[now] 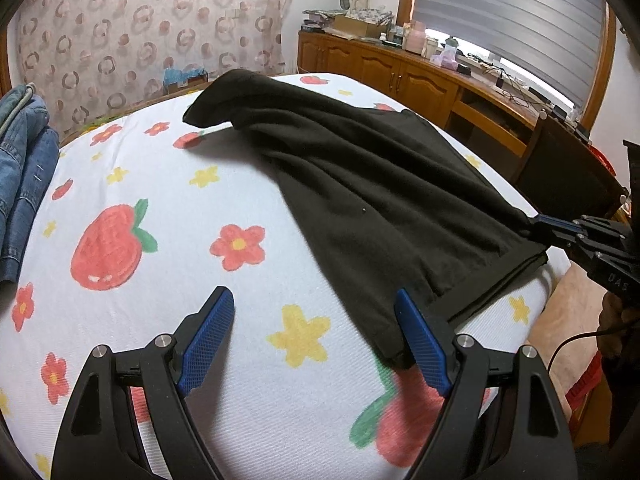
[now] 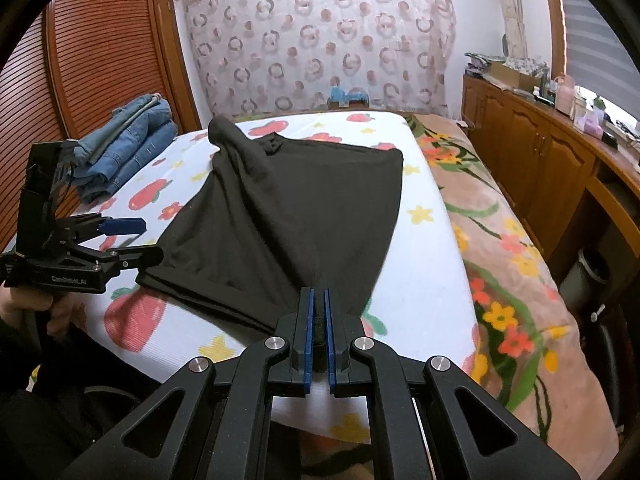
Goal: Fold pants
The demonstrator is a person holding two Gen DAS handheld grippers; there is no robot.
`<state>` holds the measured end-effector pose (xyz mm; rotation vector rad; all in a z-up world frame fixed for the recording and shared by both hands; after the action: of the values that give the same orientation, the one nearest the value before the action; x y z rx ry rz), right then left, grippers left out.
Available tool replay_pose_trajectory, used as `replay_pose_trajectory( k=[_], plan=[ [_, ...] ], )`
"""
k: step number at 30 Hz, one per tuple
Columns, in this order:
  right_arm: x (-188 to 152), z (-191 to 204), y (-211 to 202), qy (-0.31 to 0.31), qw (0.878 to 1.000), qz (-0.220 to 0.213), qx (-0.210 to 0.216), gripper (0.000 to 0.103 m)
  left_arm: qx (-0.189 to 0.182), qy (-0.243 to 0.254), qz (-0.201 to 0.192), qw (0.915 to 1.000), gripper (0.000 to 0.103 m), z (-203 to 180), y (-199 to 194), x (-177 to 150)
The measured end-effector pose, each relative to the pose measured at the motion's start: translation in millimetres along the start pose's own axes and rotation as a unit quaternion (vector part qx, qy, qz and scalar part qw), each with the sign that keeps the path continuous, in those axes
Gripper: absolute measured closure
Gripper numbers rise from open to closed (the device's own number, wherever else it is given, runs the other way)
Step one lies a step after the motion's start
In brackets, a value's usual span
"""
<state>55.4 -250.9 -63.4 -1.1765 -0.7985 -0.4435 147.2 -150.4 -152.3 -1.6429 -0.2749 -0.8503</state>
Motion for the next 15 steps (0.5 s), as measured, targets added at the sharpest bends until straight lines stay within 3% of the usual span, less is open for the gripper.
replay_pose_trajectory(
  k=[6,8,10,15],
  plan=[
    [10.0,0.1,-8.1,-0.007,1.000,-0.009,-0.004,0.093,-0.002,-0.004,-0.005,1.0000,0.019,0.7,-2.3,1.7],
    [19.2,0.8,-12.9,-0.014,1.000,-0.019,-0.006,0.088,-0.001,-0.007,-0.012,0.9999,0.019,3.1,-6.3,5.0],
    [29.5,1.7,-13.3,-0.020,0.999,-0.024,-0.007,0.076,0.001,-0.011,-0.020,0.9997,0.019,6.4,-11.0,9.4],
    [58.5,7.9,-7.2,-0.033,0.999,-0.038,0.001,0.074,0.009,-0.019,-0.037,0.9991,0.019,20.7,-21.9,19.2]
  ],
)
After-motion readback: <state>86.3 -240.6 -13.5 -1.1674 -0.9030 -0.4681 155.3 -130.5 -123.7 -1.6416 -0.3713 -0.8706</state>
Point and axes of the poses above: each gripper's, at about its wrist camera, not at the fingertips, and y roughly the way its jaws point, z to its left, x to its top, the point moved 8 cm from there along y, roughly the way its jaws point, and after that the axes turned 5 degrees about x, right-handed, at the moved point
